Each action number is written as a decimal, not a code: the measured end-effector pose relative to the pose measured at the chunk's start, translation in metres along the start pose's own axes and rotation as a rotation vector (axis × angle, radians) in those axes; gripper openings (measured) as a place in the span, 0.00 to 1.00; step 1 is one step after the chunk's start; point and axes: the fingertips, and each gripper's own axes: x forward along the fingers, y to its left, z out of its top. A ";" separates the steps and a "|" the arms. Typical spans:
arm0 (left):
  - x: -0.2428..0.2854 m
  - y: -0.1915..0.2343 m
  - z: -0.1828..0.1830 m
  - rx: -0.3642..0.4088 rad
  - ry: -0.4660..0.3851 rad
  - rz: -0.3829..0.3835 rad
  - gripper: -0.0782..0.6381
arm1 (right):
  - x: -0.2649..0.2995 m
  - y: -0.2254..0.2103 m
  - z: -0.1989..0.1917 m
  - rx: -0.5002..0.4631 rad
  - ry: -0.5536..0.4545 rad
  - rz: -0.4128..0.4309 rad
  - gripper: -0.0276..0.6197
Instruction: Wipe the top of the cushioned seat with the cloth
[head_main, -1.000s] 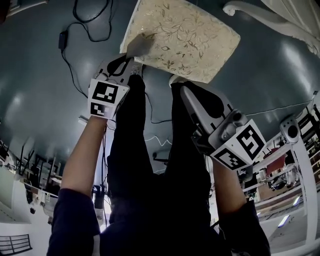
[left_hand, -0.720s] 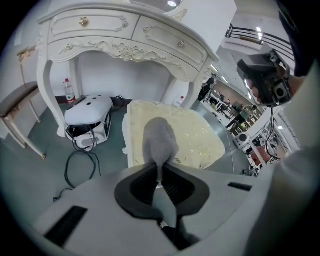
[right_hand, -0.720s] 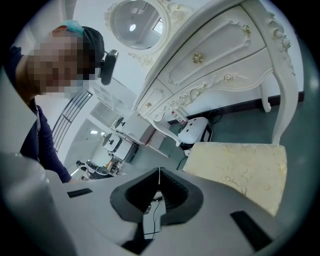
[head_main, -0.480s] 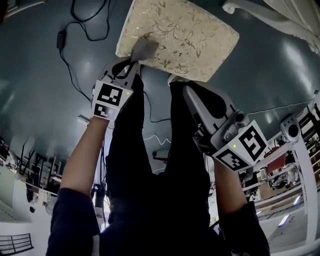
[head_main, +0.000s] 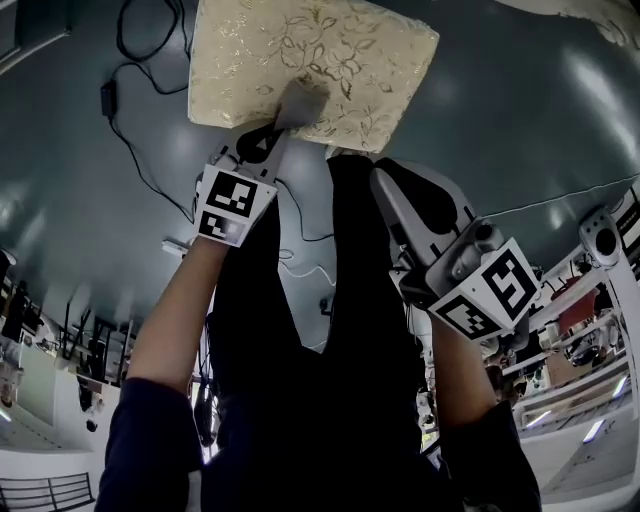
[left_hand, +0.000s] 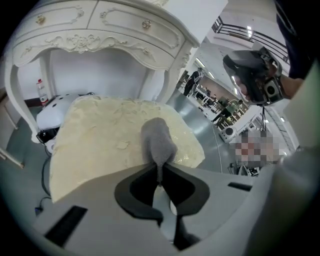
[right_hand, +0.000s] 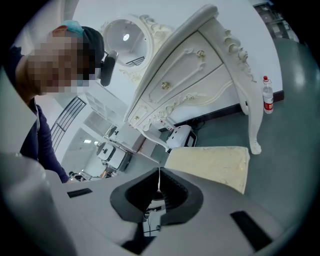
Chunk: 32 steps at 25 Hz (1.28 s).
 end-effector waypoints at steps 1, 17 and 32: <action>0.005 -0.007 0.002 0.008 0.003 -0.008 0.15 | -0.007 -0.006 -0.001 0.006 -0.007 -0.005 0.08; 0.066 -0.100 0.019 0.150 0.080 -0.154 0.15 | -0.085 -0.059 -0.009 0.082 -0.129 -0.074 0.09; 0.069 -0.152 0.063 0.179 0.047 -0.180 0.15 | -0.134 -0.066 0.010 0.070 -0.184 -0.075 0.08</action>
